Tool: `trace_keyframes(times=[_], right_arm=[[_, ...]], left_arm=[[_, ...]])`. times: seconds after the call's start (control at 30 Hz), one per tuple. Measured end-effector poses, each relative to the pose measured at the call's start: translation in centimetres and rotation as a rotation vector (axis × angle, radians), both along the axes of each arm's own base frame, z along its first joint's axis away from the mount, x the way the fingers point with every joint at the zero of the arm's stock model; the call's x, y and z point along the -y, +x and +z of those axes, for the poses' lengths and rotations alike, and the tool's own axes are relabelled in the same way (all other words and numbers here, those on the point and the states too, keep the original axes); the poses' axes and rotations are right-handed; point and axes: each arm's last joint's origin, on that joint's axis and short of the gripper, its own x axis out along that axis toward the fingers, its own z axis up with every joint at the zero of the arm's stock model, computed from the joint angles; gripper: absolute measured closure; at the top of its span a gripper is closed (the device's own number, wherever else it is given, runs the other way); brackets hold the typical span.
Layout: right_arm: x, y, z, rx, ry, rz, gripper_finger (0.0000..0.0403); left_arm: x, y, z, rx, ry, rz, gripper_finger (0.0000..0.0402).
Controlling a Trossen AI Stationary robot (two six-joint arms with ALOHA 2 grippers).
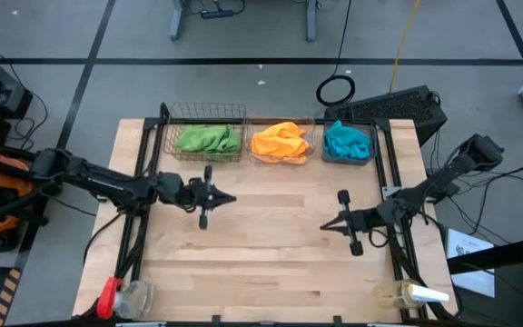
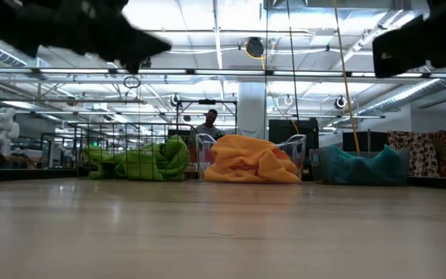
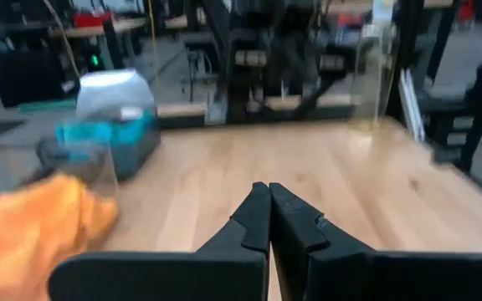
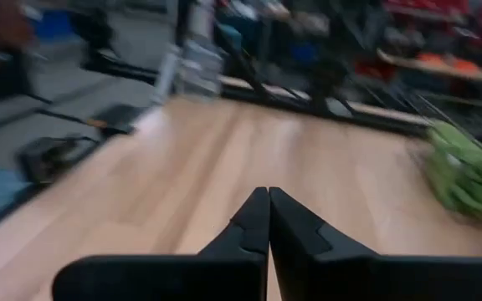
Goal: Sort microfiber towel by color & place in baskets
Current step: Return to Home Position
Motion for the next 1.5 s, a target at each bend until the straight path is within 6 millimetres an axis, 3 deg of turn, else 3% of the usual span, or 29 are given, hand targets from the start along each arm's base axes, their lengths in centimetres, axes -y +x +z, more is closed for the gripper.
trace_keyframes(times=[0.1,0.3,0.9,1.13,1.5], right_arm=[[0.3,-0.7,-1.2,0.05,0.018,0.028,0.0402],[0.9,-1.5,-2.8,0.061,0.024,0.063,0.0402],[1.3,-1.7,-3.7,0.021,0.081,0.123,0.0403],[1.2,-1.7,-3.6,0.017,0.091,0.148,0.0403],[1.4,-2.2,-3.5,-0.003,0.102,0.174,0.0403]], left_arm=[[-0.2,-1.0,-2.1,-0.028,0.007,0.003,0.0396],[-0.7,-2.7,-4.3,0.018,-0.012,-0.058,0.0396],[-0.8,-4.1,-6.0,0.003,-0.045,-0.076,0.04],[-1.1,-5.8,-7.2,0.014,-0.049,-0.065,0.0401],[-1.1,-6.3,-6.6,0.031,-0.041,-0.072,0.0401]])
